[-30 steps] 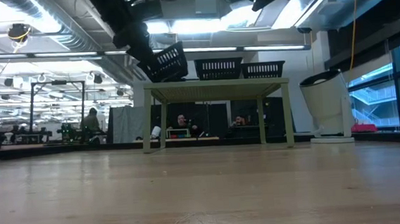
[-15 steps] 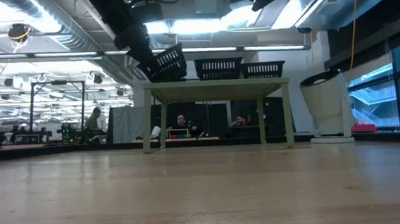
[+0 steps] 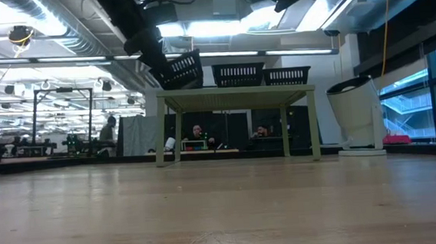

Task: Pick & Place Office Desk Supplies
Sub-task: Put the black bin on the shelf

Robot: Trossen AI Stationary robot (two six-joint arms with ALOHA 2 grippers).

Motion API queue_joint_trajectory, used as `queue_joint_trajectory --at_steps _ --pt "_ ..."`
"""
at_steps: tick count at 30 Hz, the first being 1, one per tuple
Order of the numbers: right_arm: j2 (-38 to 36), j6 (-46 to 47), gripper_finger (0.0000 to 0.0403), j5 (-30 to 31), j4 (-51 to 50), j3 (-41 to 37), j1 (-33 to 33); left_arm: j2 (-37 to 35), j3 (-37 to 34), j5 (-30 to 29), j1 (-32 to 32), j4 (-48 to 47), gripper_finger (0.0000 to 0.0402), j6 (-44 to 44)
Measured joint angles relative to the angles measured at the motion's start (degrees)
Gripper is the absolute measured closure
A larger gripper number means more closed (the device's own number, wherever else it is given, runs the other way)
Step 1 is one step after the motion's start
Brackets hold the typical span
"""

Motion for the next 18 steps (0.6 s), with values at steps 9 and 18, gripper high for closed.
queue_joint_trajectory --at_steps 9,18 --pt "0.0 0.0 0.0211 0.0 0.0 0.0 -0.01 0.0 0.0 -2.44 0.0 0.96 0.0353 0.02" --pt "0.0 0.02 0.0211 0.0 0.0 0.0 0.01 0.0 0.0 -4.08 -0.48 5.05 0.0319 0.02"
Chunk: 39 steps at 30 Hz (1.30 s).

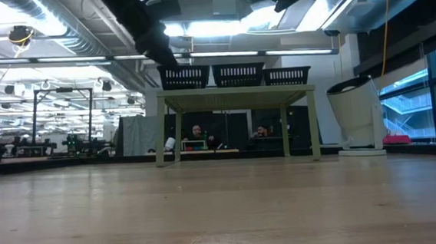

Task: Pick & Place Office Desk Supplies
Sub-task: Put the black bin on the shelf

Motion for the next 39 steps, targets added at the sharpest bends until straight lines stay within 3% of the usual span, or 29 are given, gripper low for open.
queue_joint_trajectory --at_steps 12,21,27,39 --pt "0.0 0.02 0.0211 -0.01 -0.02 0.0 0.0 -4.05 0.0 -0.69 -2.55 0.5 0.0275 0.44" --pt "0.0 0.15 0.0211 -0.02 -0.02 0.0 -0.02 -9.4 0.0 -9.83 -1.19 -6.96 0.0281 -4.86" --pt "0.02 0.15 0.0211 -0.02 -0.02 0.0 0.0 -7.29 -0.02 -8.17 2.8 -11.1 0.029 -8.95" --pt "0.02 0.15 0.0211 -0.17 -0.02 0.0 -0.02 -2.71 -0.04 -6.04 7.11 -8.42 0.0298 -6.68"
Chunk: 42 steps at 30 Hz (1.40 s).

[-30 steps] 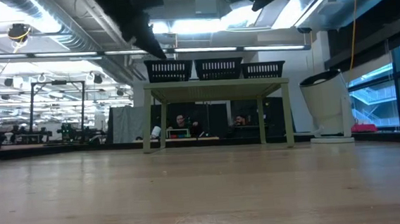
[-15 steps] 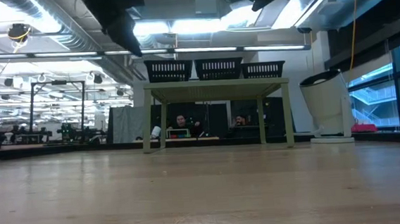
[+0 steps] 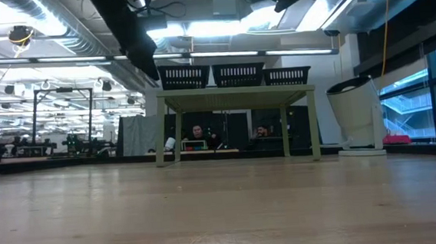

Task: Pick & Place Office Desk Supplies
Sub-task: Put the black bin on the shelf, then return to Home Position

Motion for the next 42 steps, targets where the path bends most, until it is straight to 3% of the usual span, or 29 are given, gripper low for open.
queue_joint_trajectory --at_steps 10,15,22,28,36,42 --pt "0.0 0.0 0.0211 0.01 0.0 0.0 0.01 0.02 0.0 1.18 0.19 2.56 0.0299 2.53" --pt "0.0 -0.02 0.0211 0.02 -0.02 0.0 0.0 -1.17 0.0 -1.53 0.14 1.81 0.0299 2.2" --pt "0.0 -4.38 0.0211 0.23 0.0 0.0 0.39 -8.5 0.0 -0.64 -3.35 -2.48 0.0302 -2.86" --pt "0.0 -12.88 0.0211 0.68 2.0 0.0 3.78 -16.49 -0.32 5.08 -8.36 -8.03 0.0302 -10.5" --pt "-0.02 -15.27 0.0211 -1.2 2.56 -0.6 7.65 -28.28 -12.08 5.67 -15.71 -5.84 0.0302 -17.73" --pt "-1.14 -13.93 0.0211 -1.07 5.35 -8.15 9.19 -38.63 -25.62 4.21 -19.55 3.98 0.0302 -20.63"
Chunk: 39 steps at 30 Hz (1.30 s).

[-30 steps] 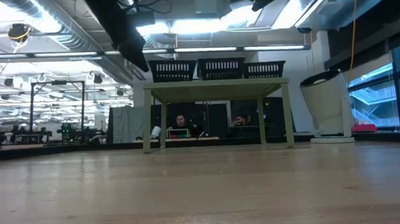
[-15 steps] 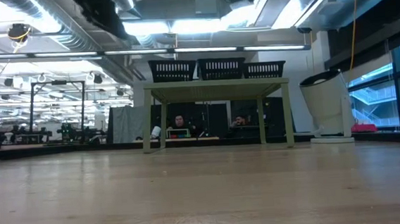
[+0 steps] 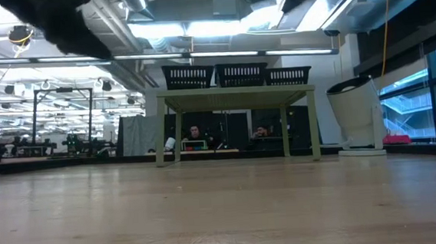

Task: Pick & Place Office Desk Supplies
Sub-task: Return to Home Position

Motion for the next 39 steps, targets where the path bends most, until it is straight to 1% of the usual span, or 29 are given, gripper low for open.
queue_joint_trajectory --at_steps 3,6,9,14,19,23,28,36,39 --pt "-1.75 1.16 0.0211 -0.08 4.95 -6.32 0.36 -4.63 -5.25 -0.01 -0.88 5.0 0.0302 -0.07" --pt "-4.24 1.57 0.0211 -2.29 10.66 -13.05 0.61 -9.01 -8.38 -0.04 -1.26 7.49 0.0302 -0.68" --pt "-7.74 2.42 0.0211 -3.95 17.11 -19.79 0.58 -12.93 -10.03 -0.08 -1.46 7.58 0.0302 -1.76" --pt "-15.92 4.44 0.0211 -3.39 27.39 -30.88 0.58 -18.97 -11.71 -0.1 -1.46 7.51 0.0302 -2.92" --pt "-24.33 5.2 0.0211 -3.39 38.81 -41.56 0.58 -23.21 -13.12 -0.04 -1.44 7.67 0.0302 -2.96" --pt "-29.55 6.2 0.0211 -3.23 46.46 -48.92 0.58 -25.64 -15.66 -0.04 -1.44 7.89 0.0302 -4.2" --pt "-34.0 6.28 0.0211 -3.21 54.84 -56.38 0.58 -27.32 -19.89 -0.28 -1.44 9.33 0.0302 -5.93" --pt "-36.97 6.28 0.0211 -3.21 66.74 -64.83 0.58 -28.23 -27.72 -0.45 -1.44 20.73 0.0302 -5.91" --pt "-37.11 6.54 0.0211 -3.21 70.08 -67.09 0.58 -28.23 -29.55 -0.42 -1.44 22.71 0.0302 -5.98"
